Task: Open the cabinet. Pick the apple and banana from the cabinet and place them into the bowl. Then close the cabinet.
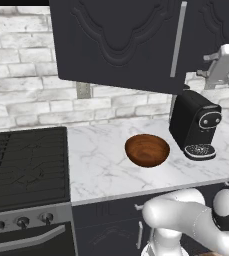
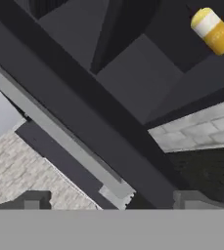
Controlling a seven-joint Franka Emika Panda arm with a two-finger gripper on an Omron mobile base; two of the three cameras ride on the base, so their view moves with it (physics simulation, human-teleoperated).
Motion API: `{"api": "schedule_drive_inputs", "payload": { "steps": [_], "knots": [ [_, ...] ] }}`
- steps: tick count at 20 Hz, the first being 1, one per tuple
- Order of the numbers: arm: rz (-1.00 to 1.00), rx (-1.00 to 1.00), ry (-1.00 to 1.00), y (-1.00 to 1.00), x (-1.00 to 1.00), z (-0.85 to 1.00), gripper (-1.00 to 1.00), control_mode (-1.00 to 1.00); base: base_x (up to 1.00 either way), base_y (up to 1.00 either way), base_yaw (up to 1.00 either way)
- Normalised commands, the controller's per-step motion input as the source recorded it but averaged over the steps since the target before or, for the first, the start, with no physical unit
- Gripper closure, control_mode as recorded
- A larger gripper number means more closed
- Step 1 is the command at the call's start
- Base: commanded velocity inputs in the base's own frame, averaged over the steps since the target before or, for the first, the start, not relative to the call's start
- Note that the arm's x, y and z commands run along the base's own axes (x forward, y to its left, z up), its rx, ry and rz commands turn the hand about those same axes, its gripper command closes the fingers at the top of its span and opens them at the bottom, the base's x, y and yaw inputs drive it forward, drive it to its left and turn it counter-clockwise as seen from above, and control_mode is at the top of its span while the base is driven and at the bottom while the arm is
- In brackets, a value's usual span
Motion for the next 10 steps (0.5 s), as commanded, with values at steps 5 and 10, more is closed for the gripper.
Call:
{"api": "schedule_drive_inputs", "payload": {
  "steps": [5,10],
  "knots": [
    [-0.06,0.00,-0.22,0.60,0.02,-0.22,-1.00,-1.00,0.00,0.00,0.00],
    [-0.06,-0.07,-0.21,1.00,0.05,-0.32,-1.00,-1.00,0.00,0.00,0.00]
  ]
}}
